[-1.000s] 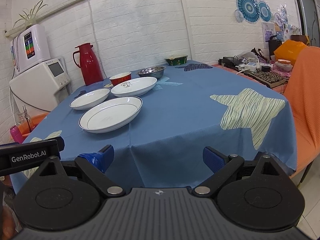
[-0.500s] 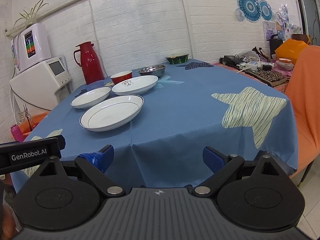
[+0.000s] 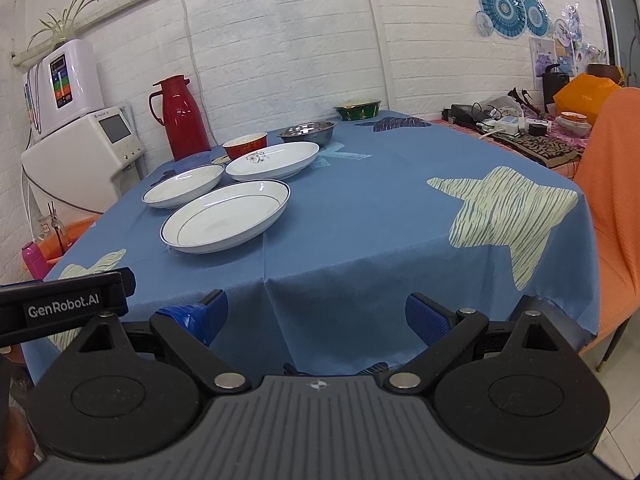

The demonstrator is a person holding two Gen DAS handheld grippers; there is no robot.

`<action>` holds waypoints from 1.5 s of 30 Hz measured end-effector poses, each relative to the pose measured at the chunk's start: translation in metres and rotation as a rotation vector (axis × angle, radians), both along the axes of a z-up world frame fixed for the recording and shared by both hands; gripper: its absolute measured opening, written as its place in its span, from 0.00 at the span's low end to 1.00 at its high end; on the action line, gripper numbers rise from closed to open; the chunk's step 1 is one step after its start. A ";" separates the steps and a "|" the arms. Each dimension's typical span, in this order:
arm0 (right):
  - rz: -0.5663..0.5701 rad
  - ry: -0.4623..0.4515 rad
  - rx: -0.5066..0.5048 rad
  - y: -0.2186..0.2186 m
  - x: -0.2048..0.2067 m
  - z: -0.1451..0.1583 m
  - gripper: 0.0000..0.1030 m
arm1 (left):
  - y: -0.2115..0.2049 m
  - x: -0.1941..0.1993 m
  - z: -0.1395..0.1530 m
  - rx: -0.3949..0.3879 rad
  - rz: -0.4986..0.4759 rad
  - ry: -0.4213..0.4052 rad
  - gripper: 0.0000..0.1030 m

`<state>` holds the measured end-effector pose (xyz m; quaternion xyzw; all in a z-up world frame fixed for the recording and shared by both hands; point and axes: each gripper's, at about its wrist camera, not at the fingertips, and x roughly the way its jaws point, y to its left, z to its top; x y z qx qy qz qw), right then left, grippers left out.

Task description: Organize plates and bowls

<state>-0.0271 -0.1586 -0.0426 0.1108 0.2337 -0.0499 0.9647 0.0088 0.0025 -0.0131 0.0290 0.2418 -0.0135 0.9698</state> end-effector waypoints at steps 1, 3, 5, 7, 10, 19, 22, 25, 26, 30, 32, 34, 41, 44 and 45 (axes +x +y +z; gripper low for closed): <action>0.001 0.004 0.001 0.000 0.000 -0.001 0.81 | 0.000 0.001 -0.001 -0.001 -0.001 0.006 0.91; 0.005 0.010 0.002 0.000 0.001 -0.001 0.81 | 0.000 0.003 -0.002 -0.004 -0.002 0.017 0.91; 0.004 0.008 0.003 0.000 0.001 -0.001 0.81 | 0.001 0.002 -0.002 -0.004 -0.004 0.019 0.91; 0.003 0.005 0.000 0.001 0.000 -0.001 0.81 | 0.001 0.002 -0.002 -0.002 -0.003 0.015 0.91; 0.006 0.008 0.000 0.001 0.000 -0.002 0.81 | 0.001 0.003 -0.002 -0.001 -0.001 0.015 0.91; 0.002 0.034 0.015 -0.007 0.009 -0.014 0.81 | 0.000 0.048 -0.017 0.004 -0.032 0.116 0.91; 0.014 0.032 0.042 -0.017 0.017 -0.015 0.81 | 0.007 0.070 -0.018 0.005 -0.031 0.151 0.91; 0.029 0.070 0.060 -0.028 0.041 -0.012 0.81 | 0.024 0.096 -0.013 -0.028 -0.029 0.187 0.90; 0.044 0.087 0.060 -0.030 0.054 -0.010 0.81 | 0.030 0.104 -0.010 -0.044 -0.026 0.195 0.91; 0.119 0.095 0.043 -0.028 0.109 0.010 0.81 | 0.053 0.138 0.000 -0.120 -0.027 0.233 0.90; 0.154 0.083 0.004 -0.020 0.140 0.022 0.81 | 0.058 0.158 0.003 -0.139 -0.041 0.258 0.90; 0.176 0.092 -0.062 -0.010 0.172 0.025 0.81 | 0.058 0.178 0.002 -0.140 -0.046 0.283 0.90; 0.230 0.265 -0.089 -0.004 0.245 0.001 0.81 | 0.052 0.232 -0.012 -0.166 -0.086 0.367 0.90; 0.246 0.302 -0.116 0.004 0.254 -0.004 0.81 | 0.050 0.246 -0.018 -0.185 -0.121 0.397 0.90; 0.254 0.316 -0.123 0.006 0.255 -0.006 0.81 | 0.049 0.249 -0.020 -0.186 -0.132 0.402 0.89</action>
